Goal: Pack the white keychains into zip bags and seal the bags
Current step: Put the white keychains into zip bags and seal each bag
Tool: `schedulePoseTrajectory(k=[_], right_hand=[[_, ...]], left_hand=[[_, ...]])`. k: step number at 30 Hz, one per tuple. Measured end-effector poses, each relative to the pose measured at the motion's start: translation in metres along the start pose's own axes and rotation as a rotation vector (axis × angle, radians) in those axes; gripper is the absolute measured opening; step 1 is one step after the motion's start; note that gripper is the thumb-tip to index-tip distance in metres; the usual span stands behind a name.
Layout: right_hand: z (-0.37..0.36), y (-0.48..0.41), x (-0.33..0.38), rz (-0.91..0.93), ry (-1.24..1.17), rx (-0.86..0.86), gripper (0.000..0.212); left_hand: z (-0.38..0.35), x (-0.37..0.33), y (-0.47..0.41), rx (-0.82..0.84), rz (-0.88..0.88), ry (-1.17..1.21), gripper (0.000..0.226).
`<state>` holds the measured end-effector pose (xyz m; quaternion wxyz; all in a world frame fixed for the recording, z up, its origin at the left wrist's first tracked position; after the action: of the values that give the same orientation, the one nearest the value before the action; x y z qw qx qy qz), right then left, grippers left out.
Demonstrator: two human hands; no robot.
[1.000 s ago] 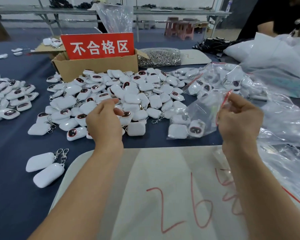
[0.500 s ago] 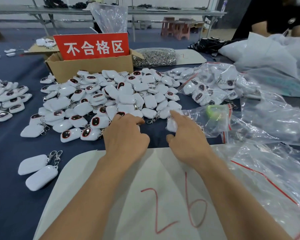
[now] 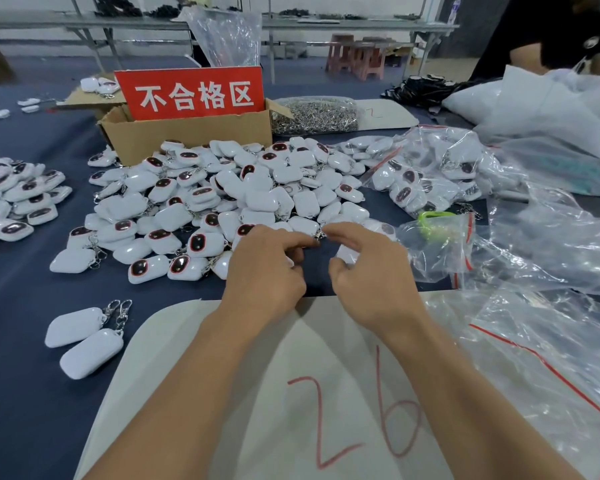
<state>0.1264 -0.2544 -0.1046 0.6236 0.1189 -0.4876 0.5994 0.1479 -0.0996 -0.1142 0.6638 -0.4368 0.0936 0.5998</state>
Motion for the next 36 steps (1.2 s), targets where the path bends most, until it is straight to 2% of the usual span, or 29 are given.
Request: schedulePoseTrajectory(k=[2,5,9,11,14,17,20,23,26,29,32,36], right_hand=[[-0.004,0.004,0.003,-0.006,-0.050,0.041,0.044],[-0.013,0.010,0.000,-0.033,-0.042,0.139,0.041],[-0.020,0.011,-0.002,-0.007,-0.034,0.252,0.042],[-0.021,0.011,-0.004,-0.030,-0.055,0.289,0.041],[-0.021,0.011,-0.006,-0.047,-0.055,0.298,0.042],[-0.020,0.011,-0.006,-0.069,-0.053,0.308,0.041],[-0.019,0.009,-0.007,-0.092,-0.044,0.297,0.041],[-0.016,0.009,-0.005,-0.117,-0.090,0.222,0.032],[-0.012,0.006,-0.006,-0.184,-0.150,0.108,0.015],[-0.012,0.009,-0.004,-0.308,-0.329,0.131,0.016],[-0.012,0.008,-0.004,-0.417,-0.497,0.151,0.008],[-0.008,0.003,-0.005,-0.425,-0.516,0.104,0.013]], left_hand=[[-0.003,0.001,0.002,0.042,-0.004,-0.030,0.041],[0.003,0.006,0.002,-0.040,0.004,-0.261,0.038],[0.006,0.006,0.001,-0.085,0.039,-0.347,0.026],[0.005,0.001,0.003,-0.050,0.027,-0.353,0.032],[0.006,-0.003,0.003,0.022,0.026,-0.368,0.054],[0.007,-0.005,0.002,0.041,0.064,-0.354,0.054],[0.007,-0.005,0.000,-0.040,0.127,-0.245,0.037],[0.003,-0.006,-0.001,-0.040,0.197,0.048,0.031],[0.004,-0.007,-0.002,-0.063,0.313,0.342,0.032],[0.001,-0.010,-0.001,-0.003,0.442,0.637,0.039],[-0.002,-0.016,0.001,0.074,0.428,0.694,0.048],[-0.002,-0.015,0.001,0.057,0.455,0.685,0.044]])
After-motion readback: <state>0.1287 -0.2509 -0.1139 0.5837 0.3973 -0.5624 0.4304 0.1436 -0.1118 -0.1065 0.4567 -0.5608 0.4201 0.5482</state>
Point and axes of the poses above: each hand's wrist, its own y-axis away from the middle knuckle, its own z-axis out of the back of the hand, x = y × z, the point moved 5 cm from there along -y, towards the middle knuckle, and after that the axes turned 14 degrees about -x, right-handed, at the moved point
